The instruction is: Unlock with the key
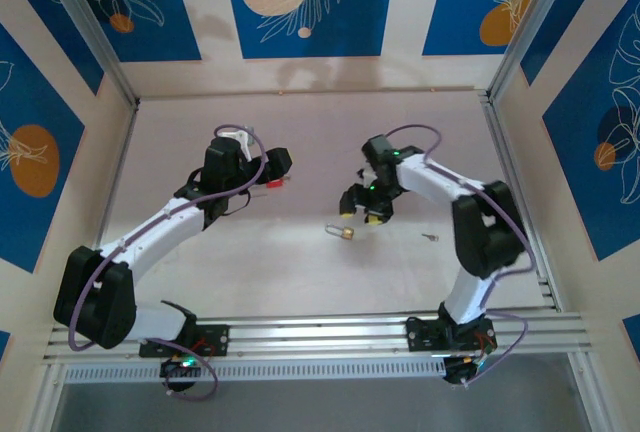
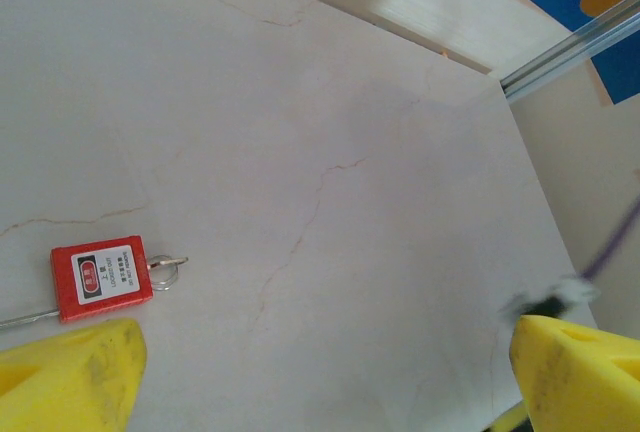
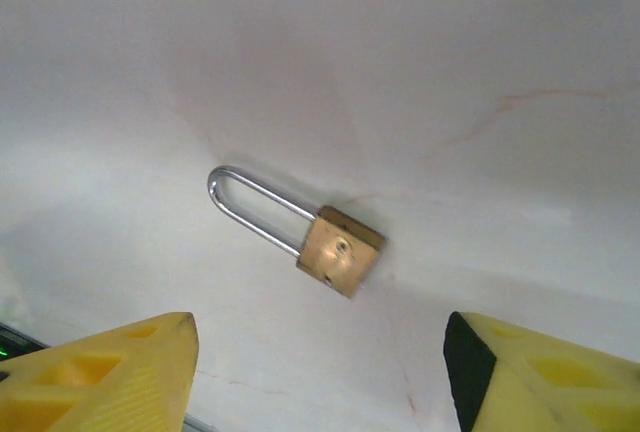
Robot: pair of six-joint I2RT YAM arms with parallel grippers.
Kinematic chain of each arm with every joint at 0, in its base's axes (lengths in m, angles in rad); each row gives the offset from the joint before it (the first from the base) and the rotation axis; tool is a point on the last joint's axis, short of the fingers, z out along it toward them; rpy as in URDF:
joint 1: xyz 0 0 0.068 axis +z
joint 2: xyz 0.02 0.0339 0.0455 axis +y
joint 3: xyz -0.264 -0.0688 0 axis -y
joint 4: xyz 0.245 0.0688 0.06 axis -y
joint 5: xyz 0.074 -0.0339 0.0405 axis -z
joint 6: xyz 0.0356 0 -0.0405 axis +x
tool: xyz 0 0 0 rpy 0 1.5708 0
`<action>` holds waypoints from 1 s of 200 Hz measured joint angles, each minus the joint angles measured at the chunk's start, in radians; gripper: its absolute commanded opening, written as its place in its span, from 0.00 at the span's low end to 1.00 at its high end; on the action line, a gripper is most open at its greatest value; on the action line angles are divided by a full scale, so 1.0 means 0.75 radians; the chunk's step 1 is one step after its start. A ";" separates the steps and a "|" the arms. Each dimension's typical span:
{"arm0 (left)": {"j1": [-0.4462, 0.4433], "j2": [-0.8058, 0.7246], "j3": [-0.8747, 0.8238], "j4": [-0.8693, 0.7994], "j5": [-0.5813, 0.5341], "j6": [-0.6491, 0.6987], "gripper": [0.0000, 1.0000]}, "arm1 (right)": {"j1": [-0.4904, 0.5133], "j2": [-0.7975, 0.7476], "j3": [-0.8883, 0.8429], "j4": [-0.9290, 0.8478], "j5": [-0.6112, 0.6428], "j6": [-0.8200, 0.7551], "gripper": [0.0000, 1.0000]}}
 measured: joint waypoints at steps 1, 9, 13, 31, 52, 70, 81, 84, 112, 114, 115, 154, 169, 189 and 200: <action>-0.001 0.000 0.000 0.000 0.000 0.000 0.93 | -0.010 -0.014 -0.007 0.001 0.001 0.001 0.64; -0.001 0.000 0.000 0.000 0.000 -0.001 0.93 | -0.079 -0.104 -0.045 0.002 0.011 0.007 0.63; -0.002 0.000 0.000 0.000 0.001 -0.001 0.93 | -0.130 -0.155 -0.069 0.001 0.026 0.013 0.62; -0.008 0.000 0.001 0.000 0.006 -0.001 0.92 | -0.355 -0.336 -0.172 0.001 0.080 0.045 0.56; -0.019 0.006 0.005 0.000 0.010 -0.001 0.92 | -0.579 -0.429 -0.270 0.000 0.137 0.081 0.55; -0.030 0.016 0.007 0.000 0.015 -0.001 0.92 | -0.689 -0.431 -0.330 0.007 0.140 0.091 0.55; -0.039 0.021 0.008 -0.001 0.015 -0.001 0.92 | -0.738 -0.413 -0.352 0.010 0.140 0.092 0.56; -0.042 0.023 0.008 -0.001 0.015 -0.001 0.92 | -0.748 -0.407 -0.357 0.014 0.140 0.093 0.56; -0.061 0.027 0.008 -0.005 0.016 -0.001 0.92 | -0.810 -0.333 -0.419 0.078 0.135 0.095 0.56; -0.062 0.027 0.008 -0.005 0.016 -0.001 0.92 | -0.812 -0.328 -0.424 0.082 0.135 0.095 0.56; -0.062 0.027 0.008 -0.005 0.015 -0.001 0.92 | -0.813 -0.326 -0.426 0.083 0.135 0.095 0.56; -0.072 0.027 0.008 -0.010 0.016 0.000 0.92 | -0.830 -0.257 -0.486 0.129 0.117 0.111 0.56; -0.073 0.027 0.008 -0.010 0.015 0.000 0.92 | -0.831 -0.241 -0.498 0.146 0.109 0.120 0.56; -0.074 0.027 0.008 -0.010 0.015 0.000 0.92 | -0.831 -0.230 -0.515 0.171 0.107 0.126 0.56; -0.074 0.027 0.008 -0.011 0.015 0.000 0.92 | -0.831 -0.223 -0.522 0.178 0.105 0.126 0.56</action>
